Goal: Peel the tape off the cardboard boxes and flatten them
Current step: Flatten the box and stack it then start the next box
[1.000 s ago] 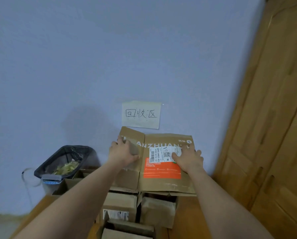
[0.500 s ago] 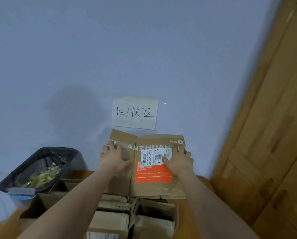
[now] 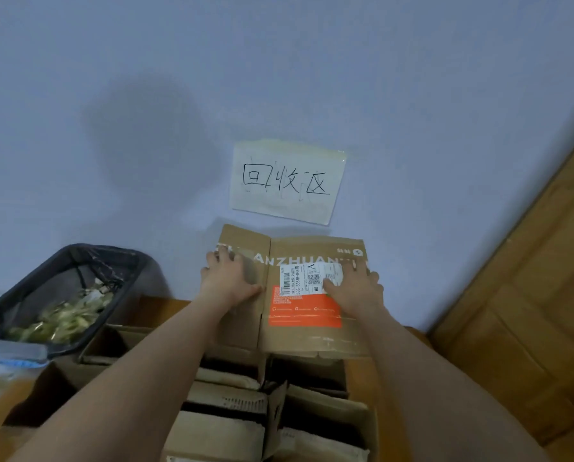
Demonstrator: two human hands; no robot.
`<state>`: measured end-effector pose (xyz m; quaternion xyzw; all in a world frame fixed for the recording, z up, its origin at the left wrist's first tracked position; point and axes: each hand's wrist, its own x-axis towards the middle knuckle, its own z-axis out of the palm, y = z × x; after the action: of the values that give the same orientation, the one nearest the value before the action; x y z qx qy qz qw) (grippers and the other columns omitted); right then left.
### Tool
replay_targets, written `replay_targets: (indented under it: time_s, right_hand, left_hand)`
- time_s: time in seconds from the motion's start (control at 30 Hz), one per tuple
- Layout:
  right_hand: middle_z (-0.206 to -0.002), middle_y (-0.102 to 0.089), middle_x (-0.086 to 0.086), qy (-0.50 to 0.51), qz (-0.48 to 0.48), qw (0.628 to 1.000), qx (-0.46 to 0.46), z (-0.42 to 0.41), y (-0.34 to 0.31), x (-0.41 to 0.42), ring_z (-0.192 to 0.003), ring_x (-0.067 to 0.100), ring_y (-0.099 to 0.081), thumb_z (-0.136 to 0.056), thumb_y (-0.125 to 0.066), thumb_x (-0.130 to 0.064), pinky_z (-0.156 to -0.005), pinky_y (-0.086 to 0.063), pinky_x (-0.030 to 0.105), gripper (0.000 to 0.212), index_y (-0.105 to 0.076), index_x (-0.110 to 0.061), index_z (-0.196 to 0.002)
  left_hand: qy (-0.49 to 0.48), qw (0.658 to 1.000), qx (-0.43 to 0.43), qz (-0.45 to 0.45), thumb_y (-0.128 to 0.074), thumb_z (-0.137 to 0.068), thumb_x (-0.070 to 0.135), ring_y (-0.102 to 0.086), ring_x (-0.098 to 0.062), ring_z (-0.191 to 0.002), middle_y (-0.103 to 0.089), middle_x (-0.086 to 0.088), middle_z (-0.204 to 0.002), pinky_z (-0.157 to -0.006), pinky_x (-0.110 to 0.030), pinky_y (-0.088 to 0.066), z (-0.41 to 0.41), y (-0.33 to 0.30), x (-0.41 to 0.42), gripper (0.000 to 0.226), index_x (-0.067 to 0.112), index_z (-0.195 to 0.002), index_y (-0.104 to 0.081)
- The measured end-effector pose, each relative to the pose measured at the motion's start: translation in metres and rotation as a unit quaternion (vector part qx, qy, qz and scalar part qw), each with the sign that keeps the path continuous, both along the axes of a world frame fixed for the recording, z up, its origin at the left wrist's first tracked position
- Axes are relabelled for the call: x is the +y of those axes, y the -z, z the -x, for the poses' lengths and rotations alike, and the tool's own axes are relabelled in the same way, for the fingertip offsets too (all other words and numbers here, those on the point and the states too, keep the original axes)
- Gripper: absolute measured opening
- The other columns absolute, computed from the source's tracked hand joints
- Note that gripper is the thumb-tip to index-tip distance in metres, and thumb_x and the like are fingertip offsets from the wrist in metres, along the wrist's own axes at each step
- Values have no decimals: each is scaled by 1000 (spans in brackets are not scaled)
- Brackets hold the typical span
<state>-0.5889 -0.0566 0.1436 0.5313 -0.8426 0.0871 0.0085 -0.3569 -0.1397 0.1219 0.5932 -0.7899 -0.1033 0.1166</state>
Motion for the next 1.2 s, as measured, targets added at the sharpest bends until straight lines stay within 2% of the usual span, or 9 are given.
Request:
replay_targets:
  time_s: [0.17,0.33,0.5,0.63,0.97,1.2]
  right_hand:
    - [-155,-16,5,-31,5,999,-39,23,27,-39,-128,37,-31,-89,-54,-50,-99,-36,45,71,-29,-17,-146]
    - [-157,-10,9,-52,41,995,-75,42,64,-78,-135,37,-21,-88,-62,-39,-104,-34,47,74,-26,-13,-147]
    - [-156,-10,9,-58,82,991,-83,51,109,-108,-136,34,-17,-86,-65,-33,-102,-36,48,75,-26,-10,-145]
    - [-157,-6,7,-60,37,992,-101,52,150,-125,-139,32,-12,-87,-64,-35,-106,-33,46,76,-23,-12,-147]
    - [-149,-12,2,-38,-71,980,-183,50,234,-127,-132,34,-23,-84,-70,-33,-107,-34,47,76,-26,-15,-144]
    - [-153,-8,4,-45,-176,960,-215,53,263,-135,-137,37,-21,-84,-70,-36,-111,-30,47,83,-23,-14,-148]
  left_hand:
    - [8,1000,2,2,-65,-81,58,-16,-37,-139,-13,-13,-156,-107,-49,-33,11,17,-41,83,9,-141,-36]
    - [12,1000,23,17,-70,-81,44,-5,-36,-143,-4,-8,-159,-108,-51,-34,22,47,-77,75,13,-140,-36]
    - [-2,998,46,42,-73,-79,40,-1,-35,-142,-2,-4,-158,-107,-53,-37,29,96,-104,66,15,-132,-42]
    - [-14,999,38,5,-75,-78,41,-2,-35,-142,-4,-4,-157,-108,-52,-35,28,141,-115,70,17,-134,-40]
    - [2,993,-9,-118,-76,-78,34,-11,-36,-137,-7,-5,-153,-107,-48,-37,21,200,-135,82,19,-143,-28]
    - [13,967,-85,-241,-77,-78,43,-11,-38,-139,-4,-10,-155,-113,-49,-30,15,233,-138,101,17,-152,-13]
